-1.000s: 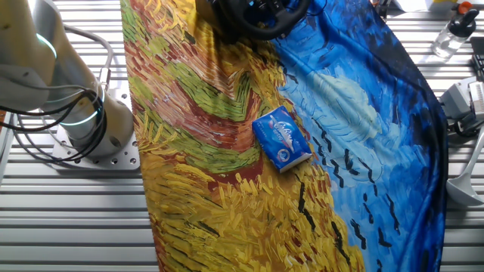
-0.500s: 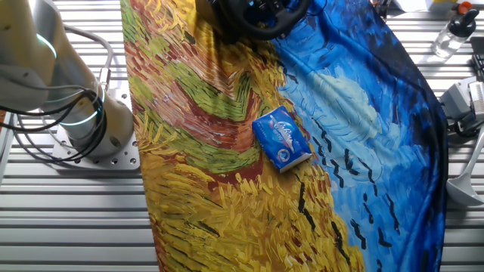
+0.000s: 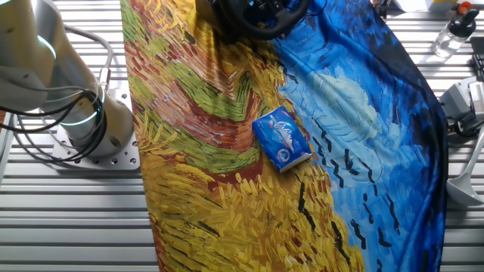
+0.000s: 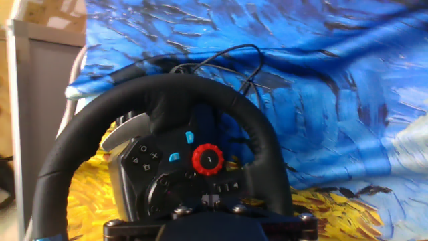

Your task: Rotate the steering wheel 90 degrees counterclockwise

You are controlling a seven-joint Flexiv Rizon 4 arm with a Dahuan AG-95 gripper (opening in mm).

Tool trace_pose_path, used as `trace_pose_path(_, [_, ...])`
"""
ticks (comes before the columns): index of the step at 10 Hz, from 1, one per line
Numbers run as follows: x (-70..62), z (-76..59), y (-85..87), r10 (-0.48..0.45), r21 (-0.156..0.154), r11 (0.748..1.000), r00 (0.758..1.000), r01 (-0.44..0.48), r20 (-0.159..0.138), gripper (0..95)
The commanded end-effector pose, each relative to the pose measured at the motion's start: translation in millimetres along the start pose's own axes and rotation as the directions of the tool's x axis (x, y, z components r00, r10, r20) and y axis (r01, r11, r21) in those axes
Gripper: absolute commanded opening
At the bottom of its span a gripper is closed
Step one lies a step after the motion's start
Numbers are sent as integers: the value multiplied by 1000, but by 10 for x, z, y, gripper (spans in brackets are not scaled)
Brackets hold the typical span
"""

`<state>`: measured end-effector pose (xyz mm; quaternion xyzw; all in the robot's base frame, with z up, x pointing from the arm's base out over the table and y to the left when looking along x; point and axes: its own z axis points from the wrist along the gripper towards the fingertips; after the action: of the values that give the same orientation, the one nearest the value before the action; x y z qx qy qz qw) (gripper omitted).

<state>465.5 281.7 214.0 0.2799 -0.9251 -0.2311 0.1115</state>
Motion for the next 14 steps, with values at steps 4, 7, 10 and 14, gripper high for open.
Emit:
trace_pose_path(4, [422, 69, 195, -51, -61, 997, 998, 49, -41, 0])
trace_pose_path(7, [721, 247, 330, -59, -63, 996, 997, 56, -45, 0])
trace_pose_path(10, [814, 373, 388, -61, -57, 997, 997, 58, -44, 0])
trace_pose_path(14, [860, 460, 424, -72, -48, 996, 996, 70, -44, 0])
